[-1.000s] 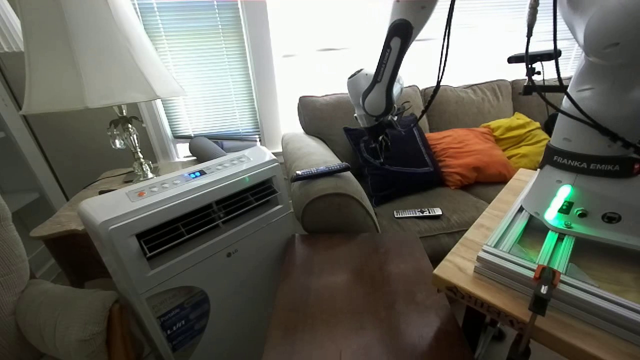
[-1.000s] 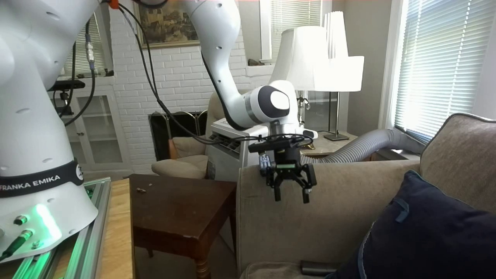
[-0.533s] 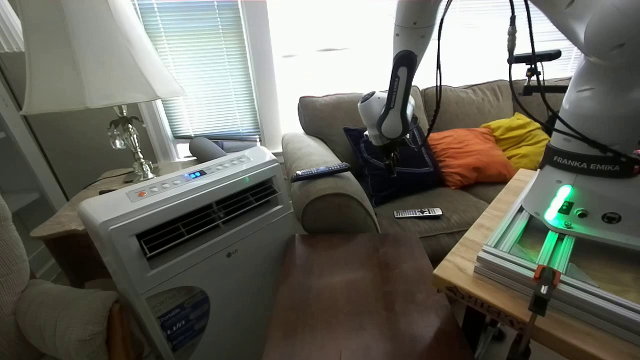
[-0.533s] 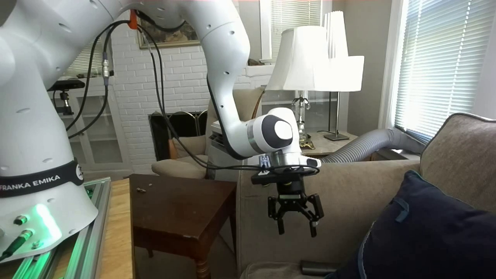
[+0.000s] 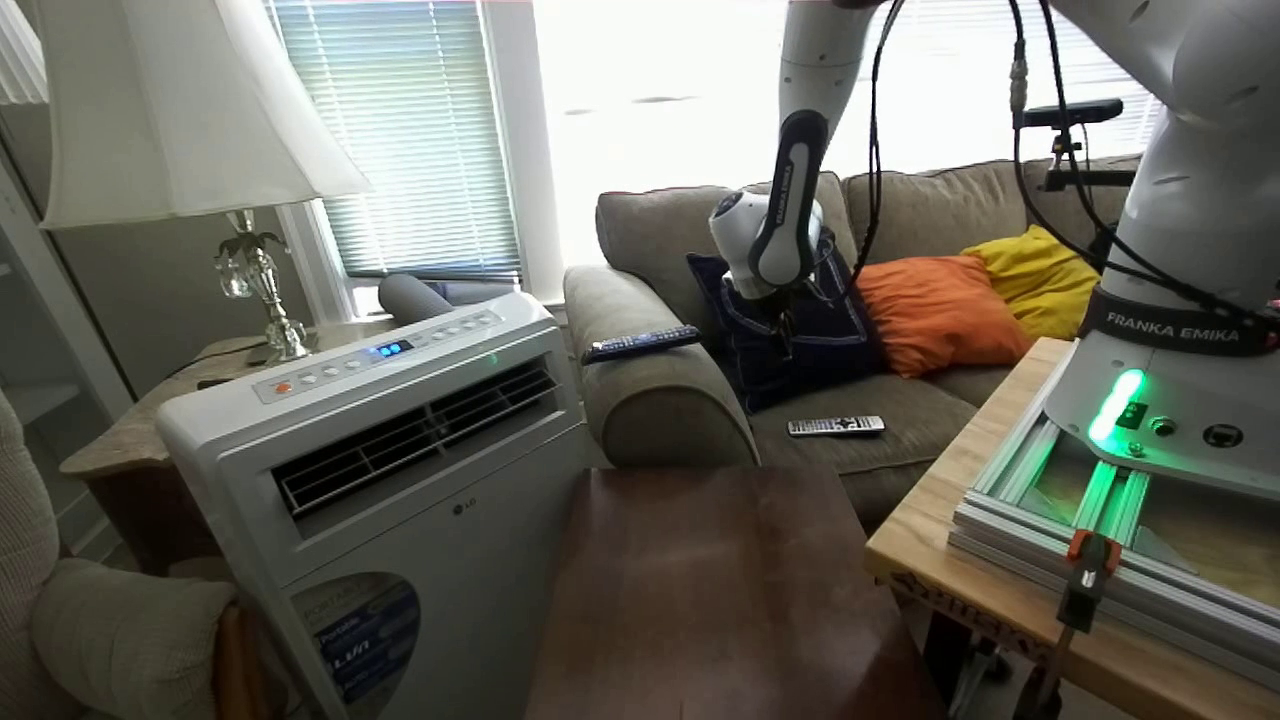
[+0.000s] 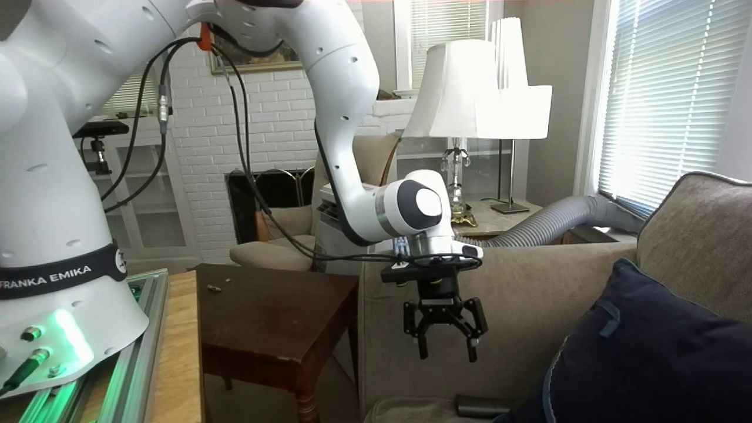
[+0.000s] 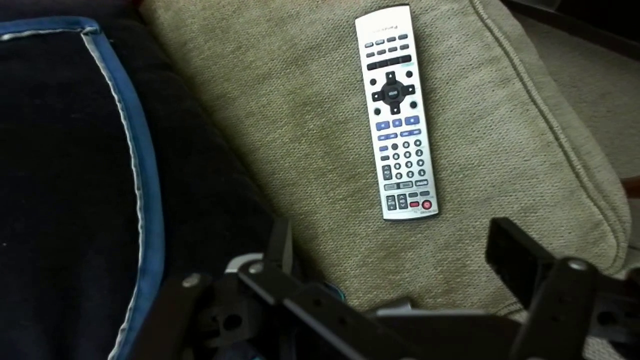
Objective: Pick the remotes on the seat and put them on the arm of the sofa
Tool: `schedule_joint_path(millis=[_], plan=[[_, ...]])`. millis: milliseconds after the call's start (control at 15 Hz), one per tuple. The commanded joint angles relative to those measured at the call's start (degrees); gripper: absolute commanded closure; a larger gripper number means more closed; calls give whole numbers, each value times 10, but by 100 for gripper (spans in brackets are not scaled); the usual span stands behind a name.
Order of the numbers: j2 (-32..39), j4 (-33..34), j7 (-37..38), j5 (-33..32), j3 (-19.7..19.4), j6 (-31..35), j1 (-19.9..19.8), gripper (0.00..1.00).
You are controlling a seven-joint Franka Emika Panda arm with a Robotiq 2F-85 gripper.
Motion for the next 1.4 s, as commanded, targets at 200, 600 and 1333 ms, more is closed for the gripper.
schedule_joint_path(millis=[200,600,1333], plan=[[97,90,18,-13,-38,-119,17,0],[211,190,-52,7,3,-64,-87,0],[253,256,-265,25,77,-125,-169,0]])
